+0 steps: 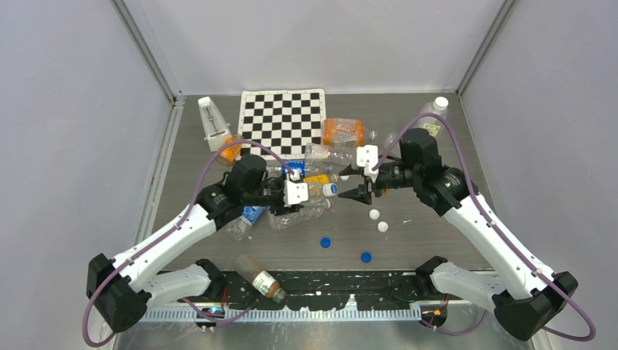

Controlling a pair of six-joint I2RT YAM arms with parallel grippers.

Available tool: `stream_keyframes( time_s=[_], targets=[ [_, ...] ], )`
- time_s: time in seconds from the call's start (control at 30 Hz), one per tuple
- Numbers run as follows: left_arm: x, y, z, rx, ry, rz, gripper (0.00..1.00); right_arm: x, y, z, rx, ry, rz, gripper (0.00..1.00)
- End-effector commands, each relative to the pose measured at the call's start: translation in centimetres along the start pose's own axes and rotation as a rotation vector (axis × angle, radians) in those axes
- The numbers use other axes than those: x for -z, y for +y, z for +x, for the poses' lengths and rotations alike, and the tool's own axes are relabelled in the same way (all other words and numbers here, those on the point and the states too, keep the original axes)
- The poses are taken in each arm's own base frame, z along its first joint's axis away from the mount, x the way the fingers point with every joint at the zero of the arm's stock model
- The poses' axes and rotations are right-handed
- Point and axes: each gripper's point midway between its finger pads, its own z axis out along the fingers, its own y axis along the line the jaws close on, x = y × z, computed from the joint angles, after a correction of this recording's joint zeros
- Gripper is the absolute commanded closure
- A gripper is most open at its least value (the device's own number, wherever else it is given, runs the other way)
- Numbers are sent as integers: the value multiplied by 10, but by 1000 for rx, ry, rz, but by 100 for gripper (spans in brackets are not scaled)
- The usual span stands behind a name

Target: Screw on the bottle caps

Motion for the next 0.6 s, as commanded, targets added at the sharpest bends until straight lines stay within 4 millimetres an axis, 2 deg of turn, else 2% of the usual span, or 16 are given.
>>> stream_keyframes(
  time_s=[0.0, 0.4, 0.57],
  targets=[
    [3, 6, -24, -27, -62, 7, 100, -4, -4, -31, 136, -83, -31, 42],
    [2, 5, -24, -22, -63, 14, 100, -16, 2, -22, 125, -31, -85, 45],
    [2, 6, -25, -25, -69, 12, 100, -18, 3, -10, 104, 11, -87, 52]
  ],
)
